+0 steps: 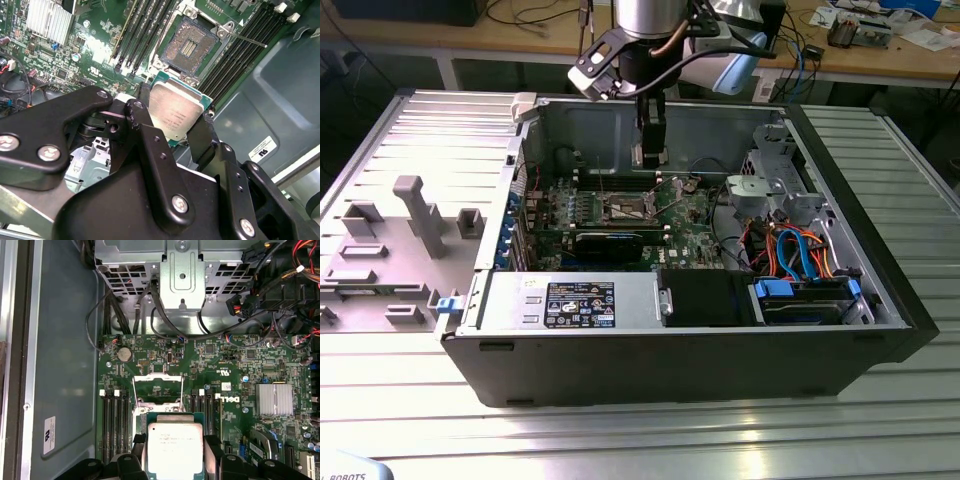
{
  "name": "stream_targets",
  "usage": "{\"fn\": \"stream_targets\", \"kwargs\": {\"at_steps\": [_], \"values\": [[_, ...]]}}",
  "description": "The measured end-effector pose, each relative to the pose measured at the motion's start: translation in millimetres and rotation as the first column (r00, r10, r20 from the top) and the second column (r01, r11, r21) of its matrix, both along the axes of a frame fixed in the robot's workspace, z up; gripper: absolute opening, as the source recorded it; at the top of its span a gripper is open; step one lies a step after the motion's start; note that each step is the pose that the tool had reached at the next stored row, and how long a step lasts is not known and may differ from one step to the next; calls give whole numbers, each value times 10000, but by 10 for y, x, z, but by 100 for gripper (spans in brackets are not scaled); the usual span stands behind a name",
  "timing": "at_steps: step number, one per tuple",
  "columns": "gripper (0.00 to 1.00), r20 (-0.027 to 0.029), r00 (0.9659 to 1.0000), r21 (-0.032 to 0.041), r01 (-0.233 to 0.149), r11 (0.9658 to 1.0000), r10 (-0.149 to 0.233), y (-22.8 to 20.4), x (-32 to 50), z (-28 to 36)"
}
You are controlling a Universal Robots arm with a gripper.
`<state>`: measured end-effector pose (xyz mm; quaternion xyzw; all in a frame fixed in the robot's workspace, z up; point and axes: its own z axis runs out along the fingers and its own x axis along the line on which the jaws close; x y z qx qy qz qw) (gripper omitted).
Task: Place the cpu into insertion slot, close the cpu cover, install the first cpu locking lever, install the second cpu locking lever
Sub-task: 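Place the cpu into insertion slot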
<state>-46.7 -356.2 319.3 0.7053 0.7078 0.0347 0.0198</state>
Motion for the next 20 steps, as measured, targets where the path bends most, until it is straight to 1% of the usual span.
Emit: {"fn": "stream_targets", "kwargs": {"at_steps": [6,10,11,13,14,20], "values": [[54,0,10000,0,0,10000,0,0,0,-22],[54,-1,10000,-1,-2,10000,2,0,-1,-57],[54,-21,10000,-1,-2,10000,2,0,-3,-89],[54,-82,10000,0,2,10000,-2,0,-6,-147],[54,-96,10000,-1,0,10000,0,0,-6,-164],[54,-93,10000,3,0,10000,0,0,-8,-174]]}}
